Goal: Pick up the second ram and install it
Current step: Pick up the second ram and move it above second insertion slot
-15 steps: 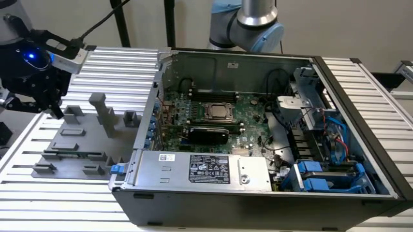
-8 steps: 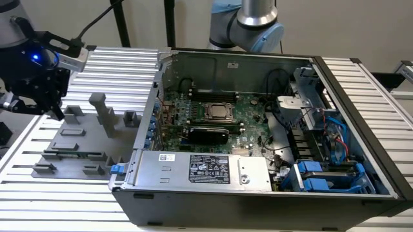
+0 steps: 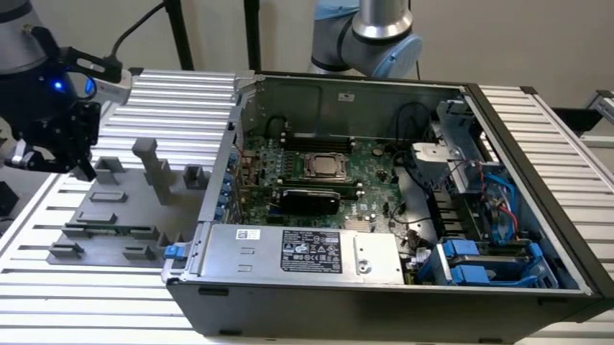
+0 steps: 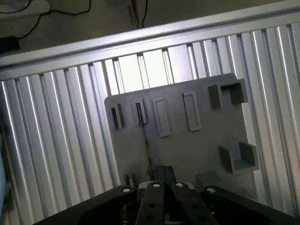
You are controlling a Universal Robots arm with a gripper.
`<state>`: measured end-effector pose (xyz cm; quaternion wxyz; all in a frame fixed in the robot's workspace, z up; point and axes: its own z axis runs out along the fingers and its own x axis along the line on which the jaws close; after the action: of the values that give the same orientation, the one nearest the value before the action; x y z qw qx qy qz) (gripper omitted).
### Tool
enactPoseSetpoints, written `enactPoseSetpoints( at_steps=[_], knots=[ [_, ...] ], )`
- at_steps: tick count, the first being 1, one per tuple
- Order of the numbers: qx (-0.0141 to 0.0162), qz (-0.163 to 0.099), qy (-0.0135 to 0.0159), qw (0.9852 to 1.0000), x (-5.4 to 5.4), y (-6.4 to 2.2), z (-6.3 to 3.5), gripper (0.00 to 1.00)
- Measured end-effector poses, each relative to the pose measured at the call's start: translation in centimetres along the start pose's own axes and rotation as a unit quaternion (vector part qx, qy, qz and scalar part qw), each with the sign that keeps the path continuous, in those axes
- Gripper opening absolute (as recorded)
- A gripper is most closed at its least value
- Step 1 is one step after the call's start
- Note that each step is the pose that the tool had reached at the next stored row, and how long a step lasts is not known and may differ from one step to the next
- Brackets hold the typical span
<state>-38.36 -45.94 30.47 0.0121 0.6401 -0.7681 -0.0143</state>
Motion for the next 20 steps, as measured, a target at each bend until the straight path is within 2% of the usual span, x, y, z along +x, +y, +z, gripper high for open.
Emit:
enactPoseSetpoints(
  at_steps=[5,11,15,17,20],
  knots=[
    [0.0015,-0.024,0.0014,0.9997,0.0,0.0,0.15,0.0],
    [0.0016,-0.045,0.0021,0.999,0.3,-0.06,0.58,0.0],
    [0.0017,-0.071,0.003,0.9975,0.3,-0.09,0.89,0.0],
    [0.0021,-0.089,0.0037,0.9961,0.3,-0.12,1.53,0.0],
    [0.0021,-0.096,0.0039,0.9954,0.3,-0.15,2.08,0.0]
  ],
)
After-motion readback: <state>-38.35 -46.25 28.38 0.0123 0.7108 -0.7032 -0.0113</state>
